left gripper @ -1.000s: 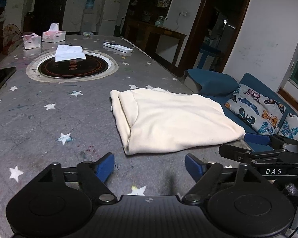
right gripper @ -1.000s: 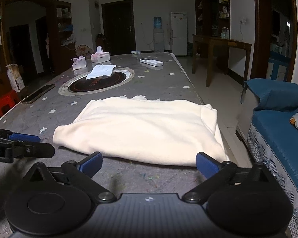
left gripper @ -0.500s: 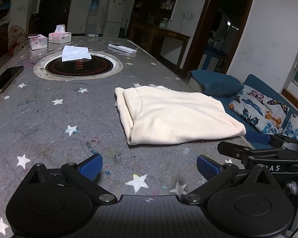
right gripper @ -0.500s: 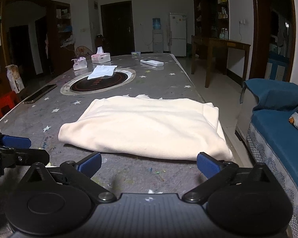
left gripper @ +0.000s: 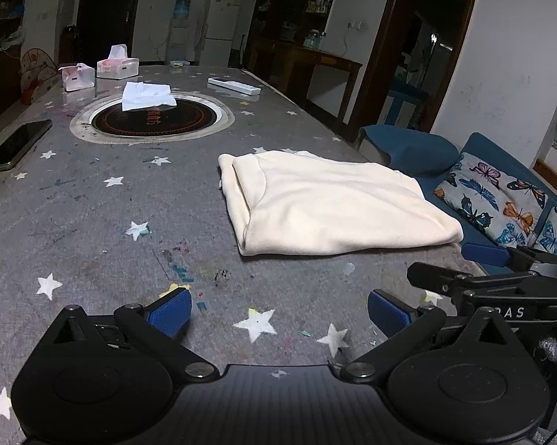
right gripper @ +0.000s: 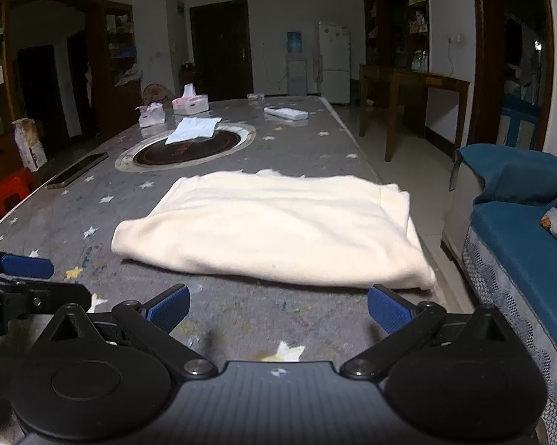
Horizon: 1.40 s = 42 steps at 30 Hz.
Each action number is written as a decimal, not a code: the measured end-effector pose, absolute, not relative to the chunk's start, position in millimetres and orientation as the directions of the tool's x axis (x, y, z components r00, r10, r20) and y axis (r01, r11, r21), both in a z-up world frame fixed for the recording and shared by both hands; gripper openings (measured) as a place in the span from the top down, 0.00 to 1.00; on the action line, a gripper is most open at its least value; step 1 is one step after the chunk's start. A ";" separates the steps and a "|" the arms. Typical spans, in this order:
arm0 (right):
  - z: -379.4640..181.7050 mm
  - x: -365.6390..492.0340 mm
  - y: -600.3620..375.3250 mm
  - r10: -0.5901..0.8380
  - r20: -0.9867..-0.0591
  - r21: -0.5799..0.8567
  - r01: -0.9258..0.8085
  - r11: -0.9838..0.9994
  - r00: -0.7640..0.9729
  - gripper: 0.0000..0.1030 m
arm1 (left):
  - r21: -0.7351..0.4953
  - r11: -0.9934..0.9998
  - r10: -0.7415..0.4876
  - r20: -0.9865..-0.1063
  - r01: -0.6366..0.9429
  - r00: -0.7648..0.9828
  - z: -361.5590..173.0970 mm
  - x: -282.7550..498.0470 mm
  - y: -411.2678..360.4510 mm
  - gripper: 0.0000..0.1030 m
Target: Fold clothes
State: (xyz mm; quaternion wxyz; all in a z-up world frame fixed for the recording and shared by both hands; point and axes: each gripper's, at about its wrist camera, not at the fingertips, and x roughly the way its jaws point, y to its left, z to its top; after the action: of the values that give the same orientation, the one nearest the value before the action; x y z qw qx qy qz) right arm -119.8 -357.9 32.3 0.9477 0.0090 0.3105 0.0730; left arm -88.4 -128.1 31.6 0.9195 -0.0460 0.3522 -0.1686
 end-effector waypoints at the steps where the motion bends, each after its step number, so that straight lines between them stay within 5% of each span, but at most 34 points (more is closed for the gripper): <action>1: 31.7 -120.6 -357.6 0.147 -0.590 0.062 -0.137 0.989 0.794 0.00 | -0.200 0.939 -0.342 -0.633 0.280 0.695 31.4 -89.1 -128.9 0.00; 42: 28.5 -130.3 -356.8 0.153 -0.570 0.061 -0.144 0.988 0.807 0.00 | -0.127 0.959 -0.275 -0.636 0.254 0.721 34.3 -98.5 -136.4 0.00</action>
State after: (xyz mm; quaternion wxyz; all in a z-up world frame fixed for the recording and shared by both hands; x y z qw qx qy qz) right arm -130.3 -356.8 28.5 0.9506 0.0075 0.3003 0.0781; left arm -98.5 -136.4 34.3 0.9274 -0.0153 0.3455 -0.1427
